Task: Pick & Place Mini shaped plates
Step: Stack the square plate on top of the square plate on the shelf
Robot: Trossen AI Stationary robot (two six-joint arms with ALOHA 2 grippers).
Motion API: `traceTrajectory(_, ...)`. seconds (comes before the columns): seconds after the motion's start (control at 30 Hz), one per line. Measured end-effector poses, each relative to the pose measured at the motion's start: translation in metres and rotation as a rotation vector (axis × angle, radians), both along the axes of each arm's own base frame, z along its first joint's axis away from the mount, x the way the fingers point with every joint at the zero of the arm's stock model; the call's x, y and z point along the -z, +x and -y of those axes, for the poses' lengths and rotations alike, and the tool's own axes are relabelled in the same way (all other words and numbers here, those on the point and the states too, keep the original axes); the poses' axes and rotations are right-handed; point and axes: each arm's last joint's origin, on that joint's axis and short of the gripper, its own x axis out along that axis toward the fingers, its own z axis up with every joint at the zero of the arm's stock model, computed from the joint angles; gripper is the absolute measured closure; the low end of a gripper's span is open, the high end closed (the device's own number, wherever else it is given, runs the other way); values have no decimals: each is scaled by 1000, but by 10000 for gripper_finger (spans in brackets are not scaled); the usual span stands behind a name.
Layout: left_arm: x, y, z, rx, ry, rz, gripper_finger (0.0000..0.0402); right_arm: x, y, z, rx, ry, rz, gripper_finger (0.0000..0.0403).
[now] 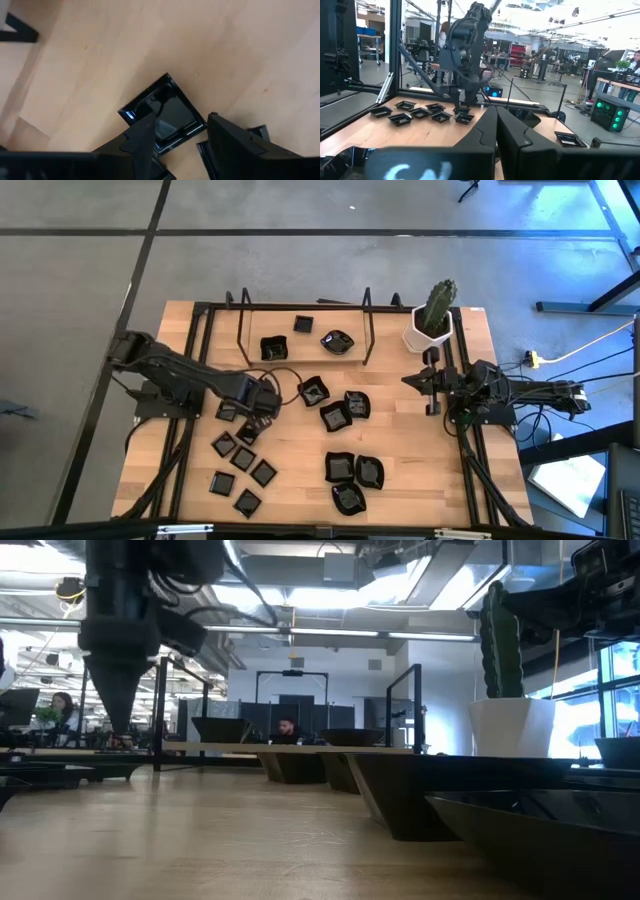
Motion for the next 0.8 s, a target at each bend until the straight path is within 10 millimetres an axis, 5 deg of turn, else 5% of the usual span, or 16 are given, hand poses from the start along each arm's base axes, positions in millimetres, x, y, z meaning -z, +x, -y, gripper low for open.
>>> traceTrajectory(0.3, 20, 8, 9, -6, 0, -53, 241, 0, 0, 0, 0, 0, -3, 397)
traceTrajectory(0.8, 21, 13, -4, -209, -40, -23, 241, 0, 0, 0, -3, 22, -4, 397)
